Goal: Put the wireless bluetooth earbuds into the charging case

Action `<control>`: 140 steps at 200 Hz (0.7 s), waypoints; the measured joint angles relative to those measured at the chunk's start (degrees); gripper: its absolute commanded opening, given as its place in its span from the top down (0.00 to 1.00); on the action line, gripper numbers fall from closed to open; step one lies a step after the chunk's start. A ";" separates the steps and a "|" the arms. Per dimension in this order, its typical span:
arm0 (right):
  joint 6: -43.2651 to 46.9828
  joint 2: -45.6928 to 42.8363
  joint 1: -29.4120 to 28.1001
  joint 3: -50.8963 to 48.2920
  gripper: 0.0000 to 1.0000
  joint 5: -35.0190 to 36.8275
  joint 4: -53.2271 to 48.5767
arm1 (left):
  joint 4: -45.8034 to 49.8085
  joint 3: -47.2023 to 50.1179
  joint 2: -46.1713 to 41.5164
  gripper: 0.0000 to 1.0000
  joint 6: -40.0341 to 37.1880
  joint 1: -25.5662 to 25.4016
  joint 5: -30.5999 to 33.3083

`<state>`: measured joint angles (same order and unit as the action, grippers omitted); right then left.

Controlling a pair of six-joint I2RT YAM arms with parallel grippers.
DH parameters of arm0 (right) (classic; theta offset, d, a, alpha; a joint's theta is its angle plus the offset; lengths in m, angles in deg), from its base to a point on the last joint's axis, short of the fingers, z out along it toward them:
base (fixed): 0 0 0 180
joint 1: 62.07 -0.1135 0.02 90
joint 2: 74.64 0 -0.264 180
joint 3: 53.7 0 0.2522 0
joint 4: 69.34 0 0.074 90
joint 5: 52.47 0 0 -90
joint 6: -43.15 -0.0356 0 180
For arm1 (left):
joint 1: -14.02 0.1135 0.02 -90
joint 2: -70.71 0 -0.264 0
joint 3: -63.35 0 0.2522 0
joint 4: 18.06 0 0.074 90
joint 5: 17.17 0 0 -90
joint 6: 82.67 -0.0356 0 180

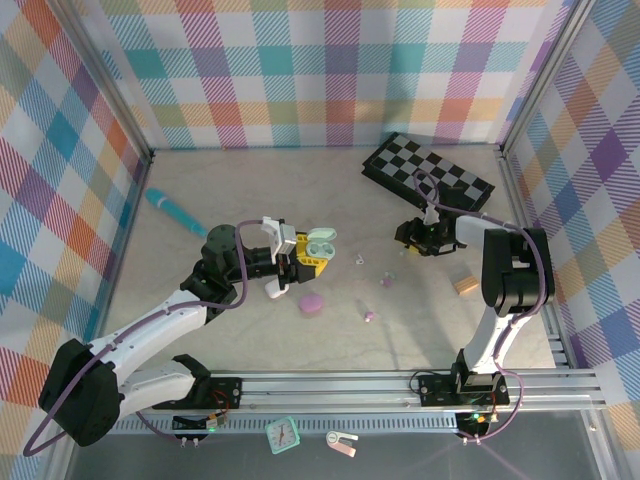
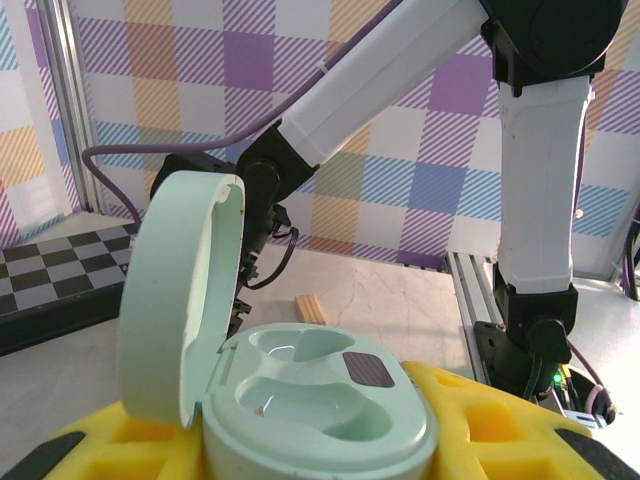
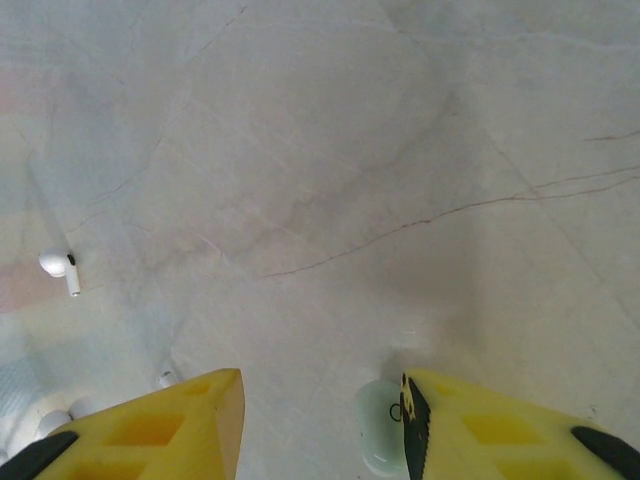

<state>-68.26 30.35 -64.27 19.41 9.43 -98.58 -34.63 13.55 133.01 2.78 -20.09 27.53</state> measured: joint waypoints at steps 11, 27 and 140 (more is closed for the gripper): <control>0.28 0.00 0.00 0.00 0.53 -0.15 0.00 | 0.00 0.00 0.00 0.64 0.00 0.00 -0.07; 0.96 0.00 0.00 0.00 0.50 -0.26 -0.04 | 0.00 0.00 0.00 0.64 -0.02 0.00 -0.13; 2.47 1.33 0.00 0.00 0.52 -0.83 -0.22 | 0.02 0.00 0.00 0.64 -0.22 0.00 -0.26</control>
<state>-65.79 31.69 -64.27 19.41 8.60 -98.80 -34.61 13.55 133.01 2.56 -20.09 27.27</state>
